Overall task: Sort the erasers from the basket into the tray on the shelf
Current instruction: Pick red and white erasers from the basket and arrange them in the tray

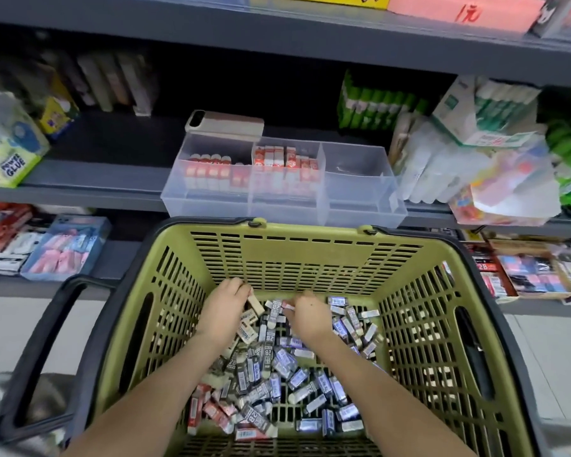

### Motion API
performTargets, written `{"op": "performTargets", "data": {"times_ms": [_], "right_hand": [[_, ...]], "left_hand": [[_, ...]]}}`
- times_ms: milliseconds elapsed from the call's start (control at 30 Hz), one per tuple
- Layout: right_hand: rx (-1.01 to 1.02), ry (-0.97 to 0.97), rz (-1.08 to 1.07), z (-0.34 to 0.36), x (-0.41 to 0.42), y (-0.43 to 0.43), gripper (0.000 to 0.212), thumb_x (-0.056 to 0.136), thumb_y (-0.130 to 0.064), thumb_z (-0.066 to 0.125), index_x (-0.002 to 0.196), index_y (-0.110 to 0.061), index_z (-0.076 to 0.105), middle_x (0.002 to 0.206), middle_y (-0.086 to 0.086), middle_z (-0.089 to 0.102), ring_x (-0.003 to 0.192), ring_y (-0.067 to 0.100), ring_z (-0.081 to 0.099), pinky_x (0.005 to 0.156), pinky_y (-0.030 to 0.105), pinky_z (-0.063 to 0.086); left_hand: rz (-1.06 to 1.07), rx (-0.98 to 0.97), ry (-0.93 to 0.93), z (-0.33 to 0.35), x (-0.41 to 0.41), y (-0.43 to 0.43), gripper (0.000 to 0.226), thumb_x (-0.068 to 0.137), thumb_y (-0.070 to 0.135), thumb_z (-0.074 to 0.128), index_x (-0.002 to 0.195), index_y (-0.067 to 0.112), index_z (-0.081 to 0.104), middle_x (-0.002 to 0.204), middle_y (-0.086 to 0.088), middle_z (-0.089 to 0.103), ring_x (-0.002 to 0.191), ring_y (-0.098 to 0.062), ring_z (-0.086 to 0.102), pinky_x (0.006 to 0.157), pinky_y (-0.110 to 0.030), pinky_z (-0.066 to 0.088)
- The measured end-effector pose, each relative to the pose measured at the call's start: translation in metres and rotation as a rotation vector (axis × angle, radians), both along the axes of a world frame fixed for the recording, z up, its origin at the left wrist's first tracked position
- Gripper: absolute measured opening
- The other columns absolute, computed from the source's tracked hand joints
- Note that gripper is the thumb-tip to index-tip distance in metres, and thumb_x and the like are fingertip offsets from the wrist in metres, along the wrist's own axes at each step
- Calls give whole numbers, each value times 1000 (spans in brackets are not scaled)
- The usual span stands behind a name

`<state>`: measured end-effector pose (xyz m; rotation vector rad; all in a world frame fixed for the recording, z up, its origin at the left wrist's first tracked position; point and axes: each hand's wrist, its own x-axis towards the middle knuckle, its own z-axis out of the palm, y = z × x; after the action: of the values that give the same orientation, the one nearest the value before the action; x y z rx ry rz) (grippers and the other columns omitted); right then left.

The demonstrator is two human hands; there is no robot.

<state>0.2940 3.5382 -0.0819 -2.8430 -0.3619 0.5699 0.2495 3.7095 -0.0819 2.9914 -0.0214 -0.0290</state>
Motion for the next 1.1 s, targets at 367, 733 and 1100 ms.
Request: {"op": "performTargets", "data": {"times_ms": [367,733,1100], "right_hand": [[-33,71,35,-5,0,-27,26,96,-29,50,104,-10,65,108,7,58,88,24,61,70,30,48],[993,387,-304,83,-22,-10,4,79,-2,71,80,-1,67,71,-1,65,52,7,57,49,18,49],[556,-259,500,50,-88,12,60,77,-36,74,130,-20,52,86,-2,66,76,9,54,62,23,42]], "left_hand": [[9,14,-24,-3,6,1,33,60,-9,81,86,5,68,84,-8,60,78,-25,57,70,-34,50],[805,-1806,550,73,4,-48,27,100,32,41,99,9,55,95,-15,65,85,-27,64,77,-46,55],[751,-1358,407,129,-29,10,34,98,40,43,99,13,63,80,-5,58,61,-13,52,62,-27,51]]}}
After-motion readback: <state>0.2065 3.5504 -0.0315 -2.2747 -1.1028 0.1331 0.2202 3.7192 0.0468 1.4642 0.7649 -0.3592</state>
